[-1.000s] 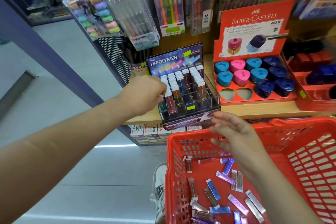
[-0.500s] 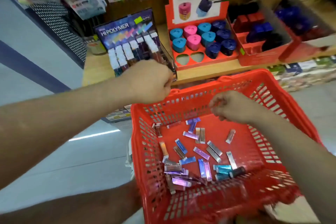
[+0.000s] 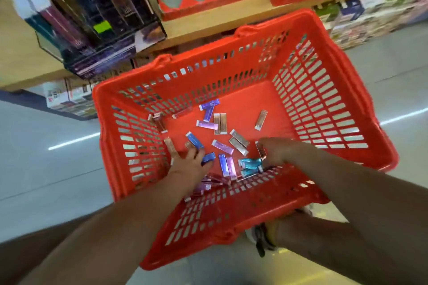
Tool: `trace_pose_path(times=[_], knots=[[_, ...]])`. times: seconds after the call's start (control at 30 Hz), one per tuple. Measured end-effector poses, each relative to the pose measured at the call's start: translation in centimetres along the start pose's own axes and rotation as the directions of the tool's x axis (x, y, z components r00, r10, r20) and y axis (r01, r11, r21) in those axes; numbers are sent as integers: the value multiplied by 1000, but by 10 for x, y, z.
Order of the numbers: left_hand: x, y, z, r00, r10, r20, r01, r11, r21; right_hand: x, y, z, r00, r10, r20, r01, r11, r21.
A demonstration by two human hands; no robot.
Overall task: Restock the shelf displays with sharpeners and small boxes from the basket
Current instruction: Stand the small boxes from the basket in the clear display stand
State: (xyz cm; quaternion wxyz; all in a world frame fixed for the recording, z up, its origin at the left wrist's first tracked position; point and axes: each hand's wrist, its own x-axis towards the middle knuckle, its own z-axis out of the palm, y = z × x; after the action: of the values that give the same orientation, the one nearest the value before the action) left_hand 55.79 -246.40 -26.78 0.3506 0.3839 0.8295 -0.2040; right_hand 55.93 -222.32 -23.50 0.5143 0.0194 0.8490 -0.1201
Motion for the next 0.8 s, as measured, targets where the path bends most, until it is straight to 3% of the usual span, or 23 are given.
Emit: trace_pose_path(times=[0.2, 0.33, 0.47, 0.57, 0.63, 0.7, 0.77, 0.8], knots=[[13, -5, 9, 988, 141, -68, -146, 987, -70, 42, -2, 19, 985, 68, -156, -70, 997, -11], [26, -20, 10, 992, 61, -113, -87, 966, -243, 65, -15, 28, 937, 67, -342, -72, 997, -4], [35, -27, 11, 986, -48, -161, -22, 912, -409, 78, -35, 28, 904, -21, -427, 21, 1000, -6], [47, -33, 17, 912, -357, -201, 162, 766, -622, 85, -38, 35, 895, -89, -437, 100, 995, 0], [53, -36, 16, 785, -605, -129, 277, 531, -801, 86, -39, 42, 902, -105, -419, 176, 976, 132], [56, -35, 13, 730, -678, -91, 295, 432, -852, 86, -44, 46, 899, -116, -423, 230, 946, 229], [56, -34, 11, 735, -674, -77, 292, 417, -861, 87, -49, 48, 902, -94, -420, 214, 945, 248], [56, -34, 9, 724, -688, -44, 288, 359, -888, 87, -51, 45, 904, -55, -424, 193, 937, 290]])
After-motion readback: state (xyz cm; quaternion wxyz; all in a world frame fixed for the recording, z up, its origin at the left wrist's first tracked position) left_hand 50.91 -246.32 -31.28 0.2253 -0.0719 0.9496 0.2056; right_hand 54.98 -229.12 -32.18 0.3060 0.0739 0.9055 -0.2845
